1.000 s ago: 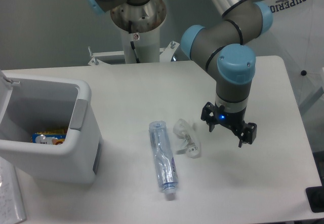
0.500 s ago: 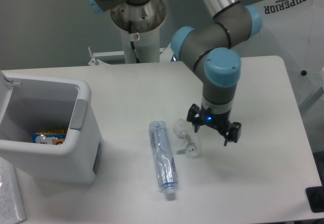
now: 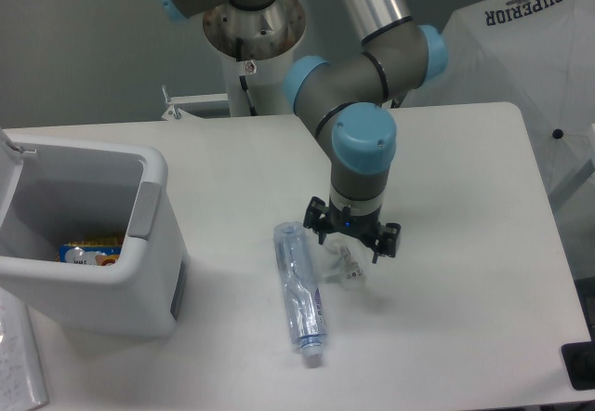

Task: Place the trash in the trash can
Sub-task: 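Lower the gripper onto the crumpled clear wrapper and close on it, then lift the wrapper and carry it over the white bin, then open the gripper to drop the wrapper into the bin, then move the open gripper back over the clear water bottle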

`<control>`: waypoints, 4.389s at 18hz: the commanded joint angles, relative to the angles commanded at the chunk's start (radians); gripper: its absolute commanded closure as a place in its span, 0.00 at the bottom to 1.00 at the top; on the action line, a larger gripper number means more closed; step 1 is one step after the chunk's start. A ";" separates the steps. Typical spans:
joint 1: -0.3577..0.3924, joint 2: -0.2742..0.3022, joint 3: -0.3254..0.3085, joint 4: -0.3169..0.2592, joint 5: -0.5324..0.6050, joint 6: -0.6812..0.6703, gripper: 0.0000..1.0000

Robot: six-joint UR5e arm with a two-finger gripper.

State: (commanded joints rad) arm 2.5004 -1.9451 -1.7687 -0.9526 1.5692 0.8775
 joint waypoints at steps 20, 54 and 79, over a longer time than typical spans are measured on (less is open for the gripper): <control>0.025 -0.002 0.029 -0.009 0.057 0.002 1.00; -0.208 0.363 0.232 -0.009 -0.423 -0.388 1.00; -0.146 0.288 0.161 0.026 -0.475 -0.495 0.00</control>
State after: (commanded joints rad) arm 2.3543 -1.6566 -1.6077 -0.9265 1.0939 0.3822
